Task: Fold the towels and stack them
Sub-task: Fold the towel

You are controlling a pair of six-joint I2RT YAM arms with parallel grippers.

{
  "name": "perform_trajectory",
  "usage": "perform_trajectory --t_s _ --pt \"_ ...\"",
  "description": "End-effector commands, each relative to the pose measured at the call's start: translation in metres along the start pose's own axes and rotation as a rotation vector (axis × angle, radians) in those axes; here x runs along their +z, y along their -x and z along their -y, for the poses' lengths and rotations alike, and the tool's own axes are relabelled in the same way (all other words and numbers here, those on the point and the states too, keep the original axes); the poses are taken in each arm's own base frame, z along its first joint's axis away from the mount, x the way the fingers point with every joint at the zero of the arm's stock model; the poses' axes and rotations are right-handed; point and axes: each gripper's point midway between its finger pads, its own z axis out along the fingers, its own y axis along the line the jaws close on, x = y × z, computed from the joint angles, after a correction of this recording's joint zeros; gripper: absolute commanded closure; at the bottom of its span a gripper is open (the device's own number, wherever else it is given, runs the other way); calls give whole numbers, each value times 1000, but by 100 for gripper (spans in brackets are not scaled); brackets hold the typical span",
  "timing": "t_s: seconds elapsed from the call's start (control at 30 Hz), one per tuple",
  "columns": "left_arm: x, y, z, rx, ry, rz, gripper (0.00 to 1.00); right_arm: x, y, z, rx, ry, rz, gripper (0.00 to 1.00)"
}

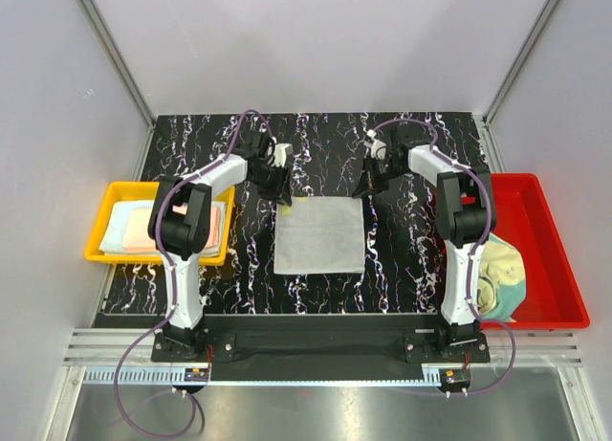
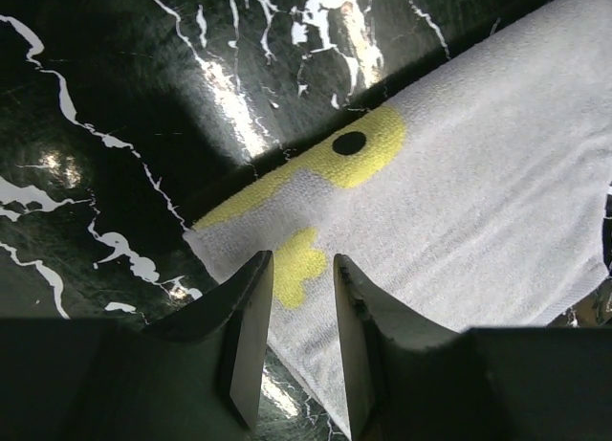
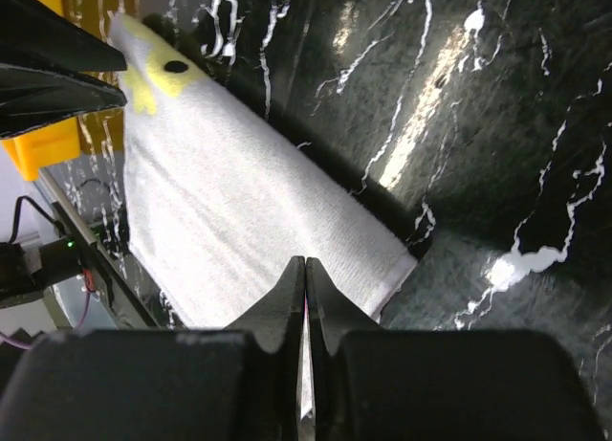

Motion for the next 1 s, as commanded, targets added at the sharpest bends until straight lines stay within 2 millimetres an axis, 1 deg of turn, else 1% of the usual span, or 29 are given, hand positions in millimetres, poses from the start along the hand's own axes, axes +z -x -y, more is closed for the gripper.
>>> perform_trajectory --t_s 0.0,0.03,0.1,0.17,0.27,0.33,0.43,0.47,0.53,0.57,0.6,0.63,0.67,0.7,0.73,0.77,0.83,0.9,0.93,0.97 --pt "6 18 -16 1 53 46 63 16 0 18 -1 -21 -14 94" --pt "8 16 -19 -1 65 40 63 15 3 24 -2 -37 -10 94" --pt "11 15 -25 -3 88 35 63 22 -3 40 18 -79 -27 94" --pt "15 11 -30 -10 104 18 63 23 -7 53 40 -118 -43 94" --pt "16 10 -36 -11 136 10 63 21 -6 55 36 -128 -41 94" --pt "13 13 -36 -10 139 17 63 16 -4 54 31 -149 -37 94" --pt "2 21 -24 14 107 25 63 6 -1 42 -20 -125 -36 91" --pt "-8 28 -18 33 103 48 63 -1 1 34 -49 -112 -32 86" --pt "-19 34 -11 79 85 64 59 -9 6 24 -84 -99 -23 80" --pt "-26 43 -7 107 82 81 57 -16 7 18 -112 -86 -24 75" --pt "-29 42 -8 144 84 63 56 -18 8 16 -125 -85 -24 71" --pt "-29 43 -11 157 97 51 55 -21 12 14 -139 -90 -19 69" --pt "-33 52 -10 177 100 64 55 -22 10 16 -151 -104 -31 69" --pt "-26 43 -18 183 105 15 55 -24 11 18 -158 -114 -35 67" --pt "-25 42 -19 190 105 1 55 -26 15 17 -173 -118 -33 66" --pt "-23 43 -22 194 106 -8 54 -25 10 21 -175 -121 -56 65" --pt "-18 45 -26 214 107 -27 54 -28 15 20 -195 -117 -52 62" --pt "-17 52 -25 248 92 -17 54 -30 17 22 -200 -117 -55 60" --pt "-13 51 -25 251 70 -20 53 -29 18 23 -220 -116 -57 58" --pt "-11 53 -24 267 51 -16 53 -28 15 27 -216 -117 -72 57"
